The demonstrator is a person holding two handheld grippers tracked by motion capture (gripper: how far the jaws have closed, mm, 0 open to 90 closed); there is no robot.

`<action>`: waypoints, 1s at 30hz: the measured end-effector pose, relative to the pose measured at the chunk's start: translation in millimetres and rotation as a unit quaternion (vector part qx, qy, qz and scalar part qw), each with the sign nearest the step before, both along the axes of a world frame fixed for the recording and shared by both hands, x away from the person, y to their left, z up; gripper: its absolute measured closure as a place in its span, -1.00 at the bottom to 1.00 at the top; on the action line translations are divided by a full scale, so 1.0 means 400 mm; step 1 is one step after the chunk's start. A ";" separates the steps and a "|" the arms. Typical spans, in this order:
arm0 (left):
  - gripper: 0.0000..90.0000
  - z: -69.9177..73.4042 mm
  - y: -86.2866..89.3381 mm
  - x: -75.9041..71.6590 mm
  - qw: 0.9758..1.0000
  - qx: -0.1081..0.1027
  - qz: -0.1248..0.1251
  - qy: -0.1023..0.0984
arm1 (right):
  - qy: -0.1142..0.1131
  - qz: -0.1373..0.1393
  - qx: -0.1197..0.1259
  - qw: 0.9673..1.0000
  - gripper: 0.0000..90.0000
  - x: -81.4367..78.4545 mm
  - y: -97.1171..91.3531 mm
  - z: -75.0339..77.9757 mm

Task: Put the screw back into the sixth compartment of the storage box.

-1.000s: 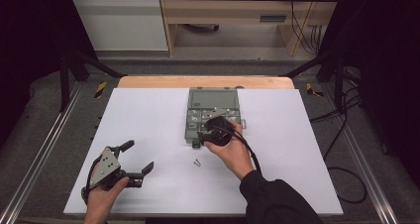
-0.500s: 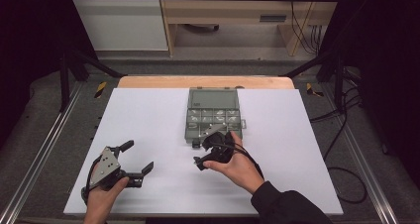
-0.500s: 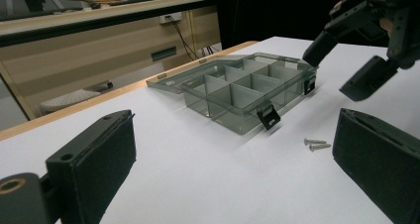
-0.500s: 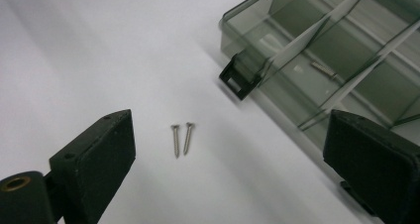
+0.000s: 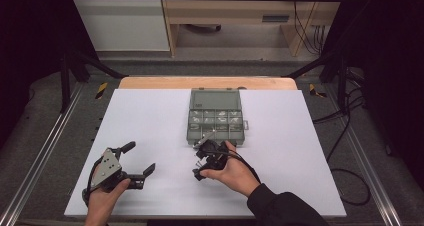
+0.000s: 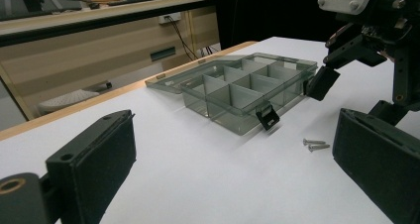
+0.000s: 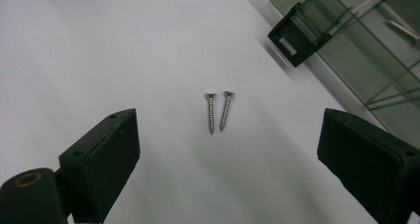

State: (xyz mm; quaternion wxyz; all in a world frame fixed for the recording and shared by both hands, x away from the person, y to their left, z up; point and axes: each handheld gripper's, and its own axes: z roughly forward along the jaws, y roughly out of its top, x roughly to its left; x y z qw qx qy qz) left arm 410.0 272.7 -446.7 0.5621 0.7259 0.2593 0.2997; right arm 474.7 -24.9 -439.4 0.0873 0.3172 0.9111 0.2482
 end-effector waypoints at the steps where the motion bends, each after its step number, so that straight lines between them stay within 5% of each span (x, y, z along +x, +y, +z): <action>1: -0.93 0.000 0.000 0.000 1.000 0.000 0.000 0.000 | -0.001 0.001 -0.003 1.000 -0.72 0.001 0.003 -0.002; 6: -0.93 0.000 0.000 0.000 1.000 0.001 -0.001 0.000 | -0.004 -0.004 -0.005 1.000 -0.46 0.007 0.015 -0.006; 9: -0.93 0.000 0.000 0.000 1.000 0.001 -0.001 0.001 | 0.002 -0.015 -0.001 1.000 -0.11 0.018 0.018 -0.006; 15: -0.93 0.000 0.000 0.000 1.000 0.001 -0.002 0.001 | 0.007 -0.015 0.009 1.000 0.29 0.023 0.021 -0.008; 30: -0.93 -0.001 -0.003 0.000 1.000 0.003 -0.004 0.002 | 0.011 -0.012 0.019 1.000 0.74 0.030 0.019 -0.027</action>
